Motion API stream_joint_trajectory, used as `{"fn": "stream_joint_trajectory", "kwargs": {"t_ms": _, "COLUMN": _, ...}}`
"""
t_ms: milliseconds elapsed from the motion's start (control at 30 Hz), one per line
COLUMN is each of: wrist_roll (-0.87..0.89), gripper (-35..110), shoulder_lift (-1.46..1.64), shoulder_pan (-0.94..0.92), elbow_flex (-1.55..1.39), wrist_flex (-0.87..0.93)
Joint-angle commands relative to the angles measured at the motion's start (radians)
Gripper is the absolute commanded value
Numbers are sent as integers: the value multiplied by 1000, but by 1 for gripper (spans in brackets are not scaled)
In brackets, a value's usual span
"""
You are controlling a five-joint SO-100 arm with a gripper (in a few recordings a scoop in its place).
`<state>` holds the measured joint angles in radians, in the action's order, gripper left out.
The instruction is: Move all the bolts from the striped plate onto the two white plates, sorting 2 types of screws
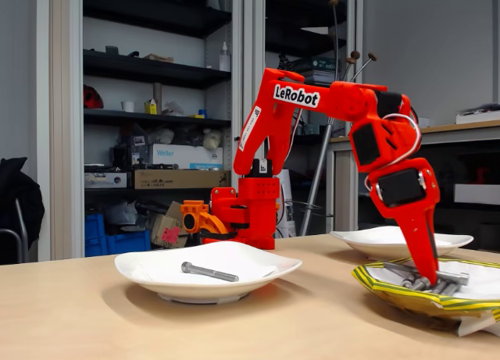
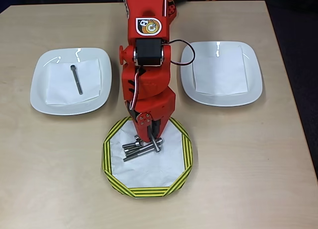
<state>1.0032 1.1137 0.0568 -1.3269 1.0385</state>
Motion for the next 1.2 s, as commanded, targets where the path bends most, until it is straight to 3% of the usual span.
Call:
{"fn": "stream_joint_trajectory", "kwargs": {"t_ms": 0, "wrist_roll": -8, "gripper": 0, "shoulder_lift": 58, "shoulder_pan": -17, "elbow_flex": 98, "wrist_flex": 126}}
{"fn": "stream_joint_trajectory", "kwargs": {"t_ms": 167, "wrist_roll": -71, "gripper": 0, "shoulder_lift": 63, "shoulder_pan": -55, "elbow_flex": 241, "wrist_flex": 275}}
{"fn": "stream_joint_trajectory", "kwargs": {"t_ms": 400, "wrist_roll": -92, "gripper": 0, "shoulder_lift": 130, "shoulder_pan": -130, "elbow_flex": 250, "wrist_flex": 341}}
{"fn": "stream_joint_trajectory", "kwargs": {"t_ms": 867, "wrist_roll": -304, "gripper": 0, "shoulder_lift": 302, "shoulder_pan": -600, "elbow_flex": -120, "wrist_flex": 270}}
{"fn": "stream_joint_trajectory", "kwargs": {"t_ms": 1033, "wrist_roll": -299, "gripper": 1, "shoulder_lift": 304, "shoulder_pan": -683, "elbow_flex": -235, "wrist_flex": 284}}
{"fn": "stream_joint_trajectory", "kwargs": {"t_ms": 1167, "wrist_roll": -344, "gripper": 12, "shoulder_lift": 304, "shoulder_pan": -681, "elbow_flex": -261, "wrist_flex": 249}}
